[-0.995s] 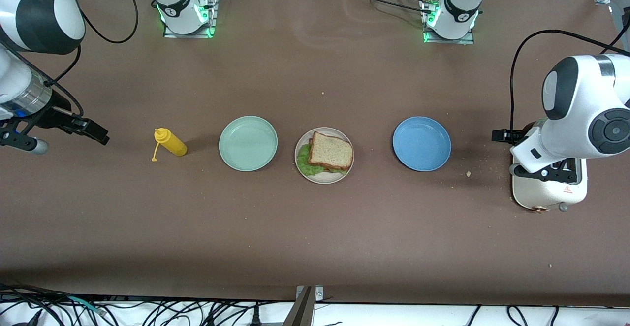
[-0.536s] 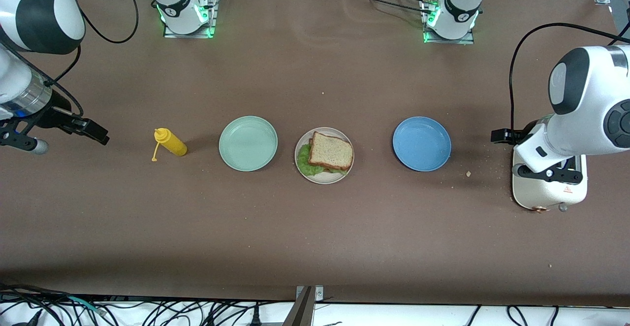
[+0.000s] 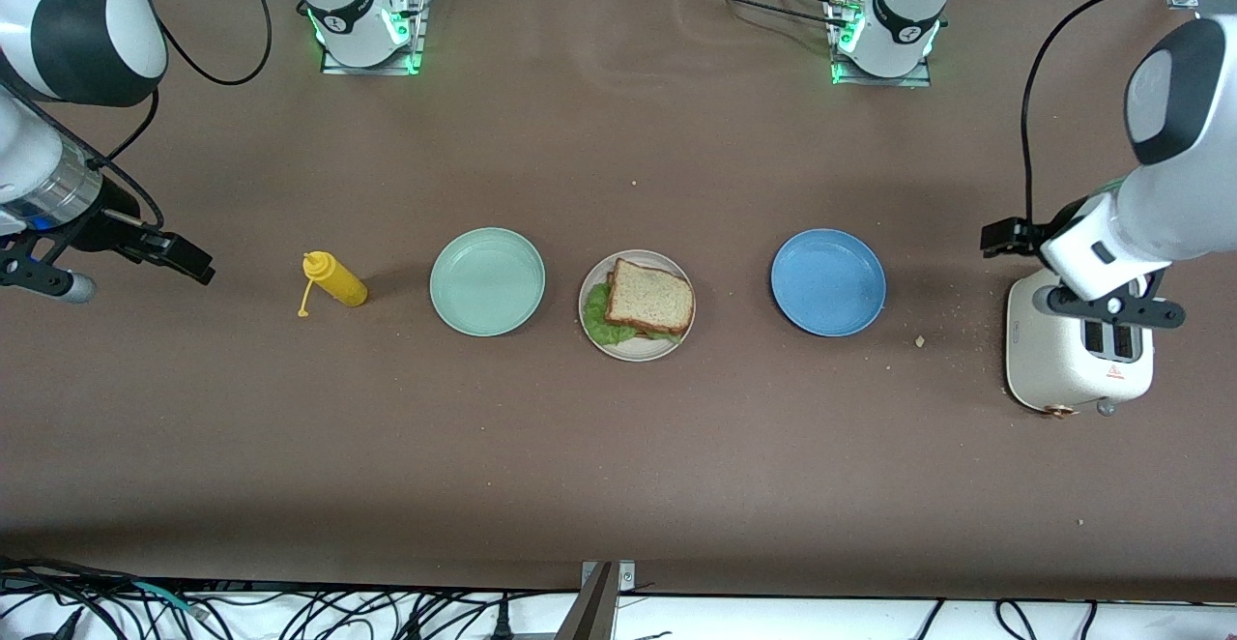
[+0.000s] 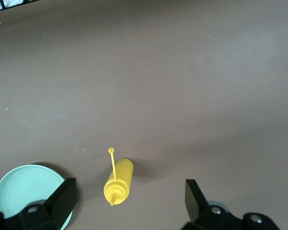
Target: Make sandwich in beige plate with both arms
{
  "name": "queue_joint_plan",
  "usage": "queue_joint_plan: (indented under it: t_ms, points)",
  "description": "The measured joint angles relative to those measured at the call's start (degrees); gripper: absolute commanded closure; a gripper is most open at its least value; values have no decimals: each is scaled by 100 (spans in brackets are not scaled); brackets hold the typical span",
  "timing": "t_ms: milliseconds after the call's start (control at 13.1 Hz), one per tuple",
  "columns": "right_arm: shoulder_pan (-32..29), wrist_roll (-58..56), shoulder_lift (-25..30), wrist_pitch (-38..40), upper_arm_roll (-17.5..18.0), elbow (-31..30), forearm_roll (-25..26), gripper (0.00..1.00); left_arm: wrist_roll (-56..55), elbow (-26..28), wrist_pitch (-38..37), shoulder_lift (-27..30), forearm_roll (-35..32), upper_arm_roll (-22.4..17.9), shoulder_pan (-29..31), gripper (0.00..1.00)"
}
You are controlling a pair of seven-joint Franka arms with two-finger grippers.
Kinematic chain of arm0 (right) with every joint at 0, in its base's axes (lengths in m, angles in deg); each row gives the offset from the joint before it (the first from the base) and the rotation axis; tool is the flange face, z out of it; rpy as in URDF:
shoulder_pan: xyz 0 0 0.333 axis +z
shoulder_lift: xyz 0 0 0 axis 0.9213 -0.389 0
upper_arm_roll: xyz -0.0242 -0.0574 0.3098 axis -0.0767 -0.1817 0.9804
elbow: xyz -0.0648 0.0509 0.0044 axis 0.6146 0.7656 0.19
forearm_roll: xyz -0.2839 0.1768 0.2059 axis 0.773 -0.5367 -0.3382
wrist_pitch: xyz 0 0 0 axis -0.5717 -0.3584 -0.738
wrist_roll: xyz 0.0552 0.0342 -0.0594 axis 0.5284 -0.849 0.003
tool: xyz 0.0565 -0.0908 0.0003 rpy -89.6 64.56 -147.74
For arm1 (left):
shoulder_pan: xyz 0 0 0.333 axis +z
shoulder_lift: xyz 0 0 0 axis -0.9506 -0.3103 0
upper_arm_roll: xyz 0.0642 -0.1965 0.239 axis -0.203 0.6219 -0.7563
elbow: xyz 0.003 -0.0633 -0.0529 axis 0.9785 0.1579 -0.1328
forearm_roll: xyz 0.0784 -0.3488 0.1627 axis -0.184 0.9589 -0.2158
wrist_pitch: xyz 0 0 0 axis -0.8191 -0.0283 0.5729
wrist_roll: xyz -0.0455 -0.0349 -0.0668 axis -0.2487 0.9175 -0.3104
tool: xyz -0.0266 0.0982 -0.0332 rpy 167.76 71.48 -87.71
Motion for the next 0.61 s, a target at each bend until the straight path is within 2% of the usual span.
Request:
queue_joint_plan:
  t_ms: [306, 612]
  points:
    - [0, -1, 0, 0, -2, 0, 0, 0, 2, 474, -19, 950, 102, 20, 202, 0]
    - [0, -1, 0, 0, -2, 0, 0, 0, -41, 508, -2, 1392, 308, 29, 276, 0]
